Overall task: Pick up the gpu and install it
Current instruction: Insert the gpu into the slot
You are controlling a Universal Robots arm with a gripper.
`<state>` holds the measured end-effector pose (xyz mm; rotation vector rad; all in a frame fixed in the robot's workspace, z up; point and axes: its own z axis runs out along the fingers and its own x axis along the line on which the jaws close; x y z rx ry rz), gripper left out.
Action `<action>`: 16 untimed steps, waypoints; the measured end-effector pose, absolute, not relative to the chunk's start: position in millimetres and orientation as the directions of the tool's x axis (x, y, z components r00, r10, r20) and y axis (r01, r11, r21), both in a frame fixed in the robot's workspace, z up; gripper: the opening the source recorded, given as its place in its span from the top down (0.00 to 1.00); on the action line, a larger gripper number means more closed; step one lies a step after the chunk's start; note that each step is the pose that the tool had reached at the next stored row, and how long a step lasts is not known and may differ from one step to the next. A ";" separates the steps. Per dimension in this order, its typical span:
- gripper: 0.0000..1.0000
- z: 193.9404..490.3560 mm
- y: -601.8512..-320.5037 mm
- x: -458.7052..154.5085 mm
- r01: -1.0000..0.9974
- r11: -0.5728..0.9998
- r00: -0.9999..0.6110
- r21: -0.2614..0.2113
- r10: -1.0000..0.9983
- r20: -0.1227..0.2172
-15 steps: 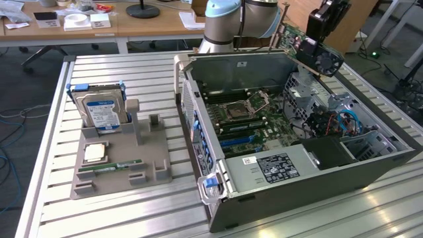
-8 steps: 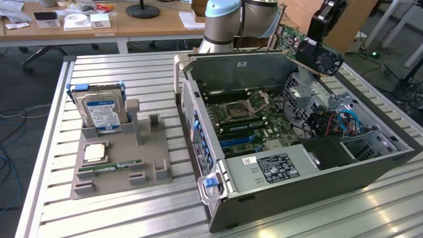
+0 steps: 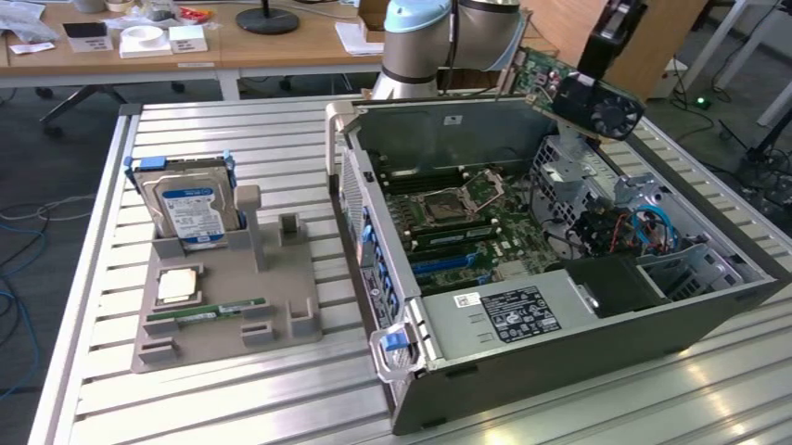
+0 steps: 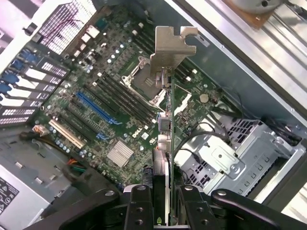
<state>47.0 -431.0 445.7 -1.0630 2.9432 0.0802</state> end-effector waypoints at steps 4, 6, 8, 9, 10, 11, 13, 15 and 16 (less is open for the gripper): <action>0.74 445.5 -431.0 47.0 -0.680 0.732 -0.733 0.044 -0.679 -0.028; 0.74 445.4 -431.0 47.0 -0.700 0.713 -0.714 0.044 -0.700 -0.028; 0.74 445.4 -430.9 47.0 -0.719 0.693 -0.695 0.044 -0.719 -0.028; 0.74 445.3 -430.9 47.0 -0.729 0.684 -0.685 0.044 -0.728 -0.028; 0.74 445.3 -430.9 47.0 -0.738 0.674 -0.675 0.044 -0.737 -0.028; 0.74 445.3 -430.9 47.0 -0.747 0.664 -0.665 0.044 -0.746 -0.028; 0.74 445.2 -430.9 47.0 -0.765 0.642 -0.644 0.044 -0.765 -0.027; 0.74 445.1 -430.9 47.0 -0.782 0.621 -0.623 0.044 -0.782 -0.027; 0.74 445.1 -430.9 47.0 -0.791 0.611 -0.612 0.044 -0.790 -0.027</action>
